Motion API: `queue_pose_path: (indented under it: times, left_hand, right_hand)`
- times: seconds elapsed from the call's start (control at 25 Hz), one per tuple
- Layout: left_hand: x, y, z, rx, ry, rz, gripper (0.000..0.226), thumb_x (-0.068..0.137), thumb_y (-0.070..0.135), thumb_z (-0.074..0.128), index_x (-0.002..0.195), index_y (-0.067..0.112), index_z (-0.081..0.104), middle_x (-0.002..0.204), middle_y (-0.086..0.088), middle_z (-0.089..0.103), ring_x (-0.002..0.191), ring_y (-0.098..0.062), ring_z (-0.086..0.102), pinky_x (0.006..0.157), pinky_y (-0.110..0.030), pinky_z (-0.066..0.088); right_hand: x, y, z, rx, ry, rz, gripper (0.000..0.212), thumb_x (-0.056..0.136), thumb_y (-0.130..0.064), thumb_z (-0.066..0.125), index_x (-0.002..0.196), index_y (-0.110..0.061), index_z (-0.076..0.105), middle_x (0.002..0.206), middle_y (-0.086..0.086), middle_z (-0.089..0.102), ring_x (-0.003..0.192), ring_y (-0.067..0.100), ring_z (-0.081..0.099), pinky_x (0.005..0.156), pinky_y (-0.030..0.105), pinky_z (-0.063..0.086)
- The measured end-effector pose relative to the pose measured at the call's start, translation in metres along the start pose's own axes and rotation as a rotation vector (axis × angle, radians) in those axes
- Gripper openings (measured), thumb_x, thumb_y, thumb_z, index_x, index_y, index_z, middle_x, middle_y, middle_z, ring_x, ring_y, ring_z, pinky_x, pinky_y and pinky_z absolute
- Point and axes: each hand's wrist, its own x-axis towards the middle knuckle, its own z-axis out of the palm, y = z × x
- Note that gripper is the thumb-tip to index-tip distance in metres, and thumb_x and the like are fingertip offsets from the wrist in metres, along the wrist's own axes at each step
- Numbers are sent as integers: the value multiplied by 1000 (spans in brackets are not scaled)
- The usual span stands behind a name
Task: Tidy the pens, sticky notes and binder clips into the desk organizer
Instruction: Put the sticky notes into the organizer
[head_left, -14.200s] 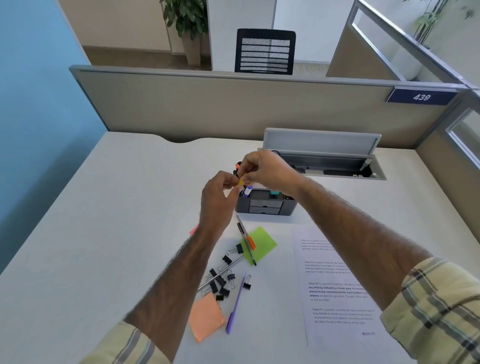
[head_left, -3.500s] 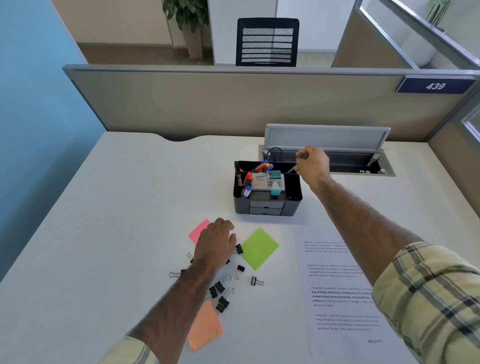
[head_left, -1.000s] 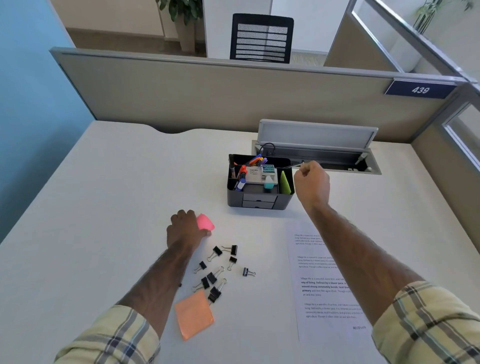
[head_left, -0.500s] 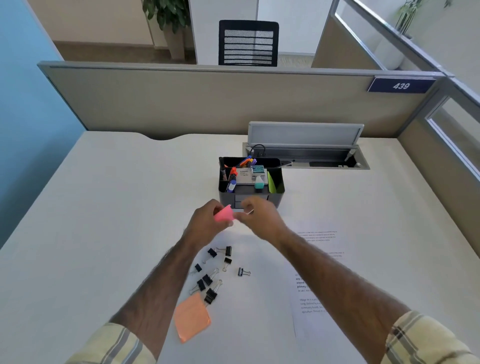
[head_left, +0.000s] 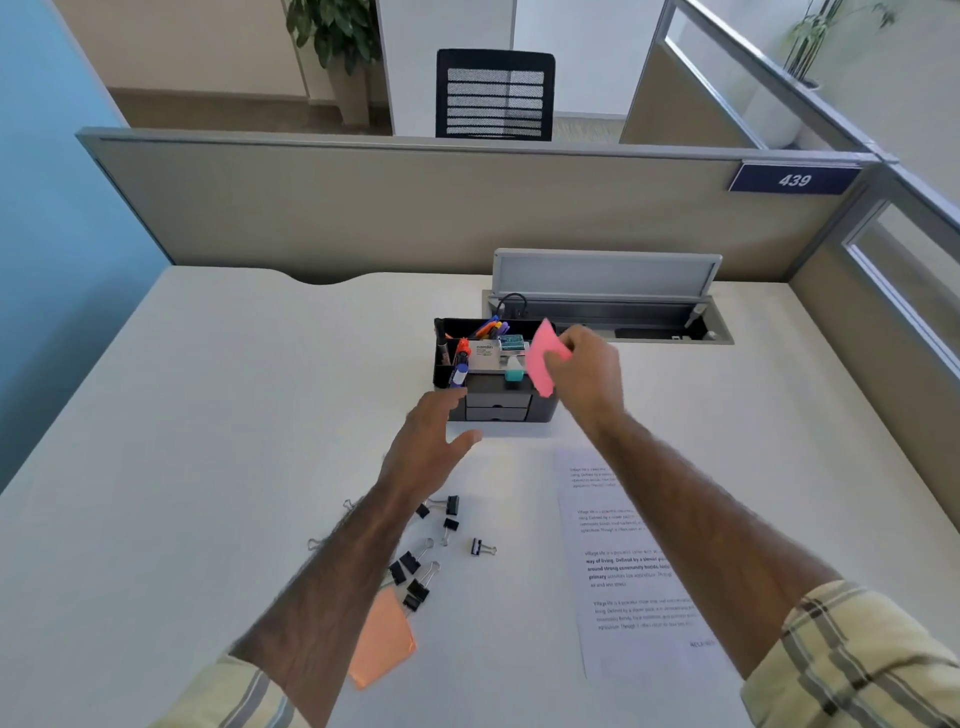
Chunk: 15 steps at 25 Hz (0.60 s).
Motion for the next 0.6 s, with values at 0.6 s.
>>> queue_pose_path:
  times: [0.6]
  left_hand:
    - [-144,-70,-30,362,46,-100,21,97,38,59,109,22,65,104,8,62,99,-17,59,82,-33,49]
  right_hand:
    - [23,29,22,-350,11,11,37,100,-34,47,68,-16,52,69,5,58,67,30,56,53,29,33]
